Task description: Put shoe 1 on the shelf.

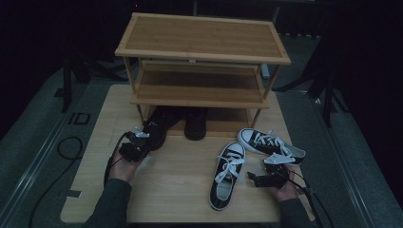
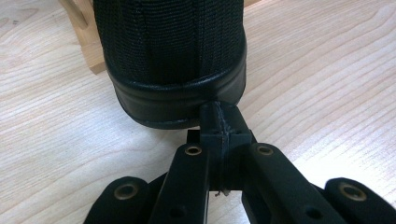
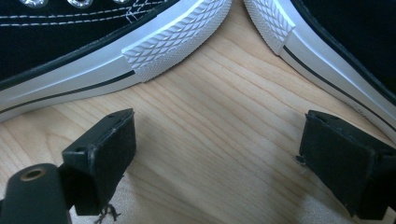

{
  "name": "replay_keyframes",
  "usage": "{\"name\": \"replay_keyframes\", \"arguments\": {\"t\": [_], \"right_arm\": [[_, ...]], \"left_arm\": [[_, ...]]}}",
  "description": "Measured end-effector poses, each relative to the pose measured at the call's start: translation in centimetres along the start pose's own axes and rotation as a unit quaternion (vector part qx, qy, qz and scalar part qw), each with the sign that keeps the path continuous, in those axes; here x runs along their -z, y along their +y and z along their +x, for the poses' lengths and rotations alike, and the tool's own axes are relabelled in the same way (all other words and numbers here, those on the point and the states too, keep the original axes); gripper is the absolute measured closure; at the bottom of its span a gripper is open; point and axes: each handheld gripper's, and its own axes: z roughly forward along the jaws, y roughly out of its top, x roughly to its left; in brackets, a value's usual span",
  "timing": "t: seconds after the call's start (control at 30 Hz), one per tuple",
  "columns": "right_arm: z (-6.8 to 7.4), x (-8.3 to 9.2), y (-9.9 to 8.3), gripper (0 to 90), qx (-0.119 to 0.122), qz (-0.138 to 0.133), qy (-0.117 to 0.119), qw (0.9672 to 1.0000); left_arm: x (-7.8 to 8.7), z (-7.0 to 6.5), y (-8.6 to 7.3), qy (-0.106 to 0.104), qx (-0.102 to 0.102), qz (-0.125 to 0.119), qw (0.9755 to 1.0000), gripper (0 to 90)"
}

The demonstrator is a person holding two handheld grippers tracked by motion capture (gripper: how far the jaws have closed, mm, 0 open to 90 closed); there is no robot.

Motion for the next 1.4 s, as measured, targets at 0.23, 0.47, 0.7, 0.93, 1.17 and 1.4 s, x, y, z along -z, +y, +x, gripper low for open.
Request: {"name": "replay_keyframes", "arguments": {"t": [0.23,0.47,0.7,0.93,1.17,1.4], "right_arm": [[0.0,0.0,0.0,10.8,0.001,0.0,0.0,1.0],[0.0,0.0,0.0,10.8,0.001,0.0,0.0,1.0],[0.0,0.0,0.0,10.8,0.001,0.0,0.0,1.0],[0.0,0.0,0.0,10.8,0.0,0.001,0.001,1.0],[0.0,0.0,0.0,10.8,0.001,0.0,0.0,1.0],[0.0,0.0,0.0,10.8,0.0,0.001,0.001,1.0]], "left_arm": [[-0.4,0.4,0.8,0.007,-0.001,0.003,1.0,89.5],[-0.8,0.6,1.5,0.009,0.001,0.006,0.9999,89.5],[-1.1,0.4,2.1,0.01,-0.008,0.006,0.9999,89.3],[-0.1,1.2,0.8,0.01,0.024,-0.017,0.9995,89.3],[-0.3,3.0,0.8,0.009,0.052,-0.024,0.9983,89.4],[-0.7,2.6,1.3,0.007,0.041,-0.026,0.9988,89.4]]}}
